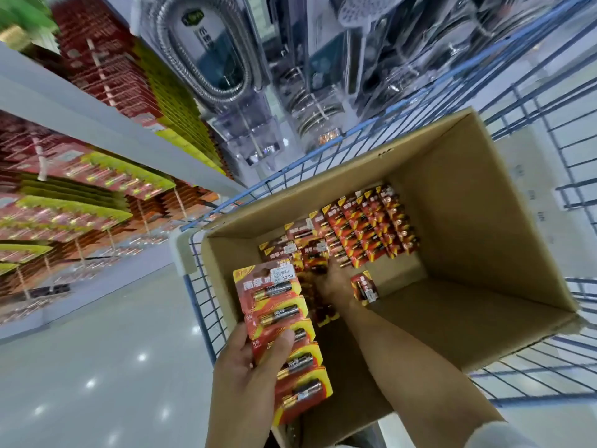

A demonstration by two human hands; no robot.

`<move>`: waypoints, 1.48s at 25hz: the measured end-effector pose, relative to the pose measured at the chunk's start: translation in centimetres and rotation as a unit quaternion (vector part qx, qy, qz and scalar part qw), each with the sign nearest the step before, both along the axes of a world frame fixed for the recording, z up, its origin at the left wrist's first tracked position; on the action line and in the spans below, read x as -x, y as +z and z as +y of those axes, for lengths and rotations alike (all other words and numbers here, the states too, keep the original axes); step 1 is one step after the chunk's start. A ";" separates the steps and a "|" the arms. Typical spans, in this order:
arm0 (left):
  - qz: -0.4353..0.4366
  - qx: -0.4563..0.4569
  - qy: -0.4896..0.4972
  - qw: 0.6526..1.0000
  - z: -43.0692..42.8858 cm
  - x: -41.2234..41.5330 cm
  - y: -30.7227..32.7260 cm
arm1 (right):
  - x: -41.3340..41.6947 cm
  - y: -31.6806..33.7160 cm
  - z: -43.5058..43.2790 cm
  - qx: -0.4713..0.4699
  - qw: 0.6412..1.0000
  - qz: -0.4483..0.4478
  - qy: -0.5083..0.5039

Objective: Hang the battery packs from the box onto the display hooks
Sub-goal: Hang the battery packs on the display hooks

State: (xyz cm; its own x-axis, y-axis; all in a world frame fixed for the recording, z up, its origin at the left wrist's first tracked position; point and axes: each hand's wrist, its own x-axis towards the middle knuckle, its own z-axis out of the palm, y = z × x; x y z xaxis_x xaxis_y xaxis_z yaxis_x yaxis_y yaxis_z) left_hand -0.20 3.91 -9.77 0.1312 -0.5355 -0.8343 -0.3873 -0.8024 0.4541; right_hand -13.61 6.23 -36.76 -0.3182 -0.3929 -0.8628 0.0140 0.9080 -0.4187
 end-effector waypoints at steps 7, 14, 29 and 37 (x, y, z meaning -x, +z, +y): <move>0.102 0.033 0.044 0.993 -1.2 -1.0 6.9 | 4.4 16.1 0.4 0.154 0.976 -0.082 -0.128; 0.225 0.116 0.048 0.966 -3.8 -7.4 14.3 | 1.9 36.5 1.4 0.322 0.933 -0.057 -0.152; 0.311 0.264 0.169 0.897 -7.9 -39.9 23.5 | -31.4 49.4 -7.3 0.419 0.899 -0.091 -0.087; 0.269 0.364 0.244 0.858 -10.5 -51.4 28.0 | -43.2 54.2 -14.3 0.444 0.885 -0.134 0.033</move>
State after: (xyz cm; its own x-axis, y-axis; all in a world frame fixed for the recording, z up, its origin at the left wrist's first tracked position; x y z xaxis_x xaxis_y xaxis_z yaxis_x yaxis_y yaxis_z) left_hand 51.16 -6.62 18.24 0.1892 -0.9312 -0.3116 0.3361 -0.2367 0.9116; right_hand 29.58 -8.04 17.39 -0.0993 -0.9645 -0.2449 0.1805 0.2245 -0.9576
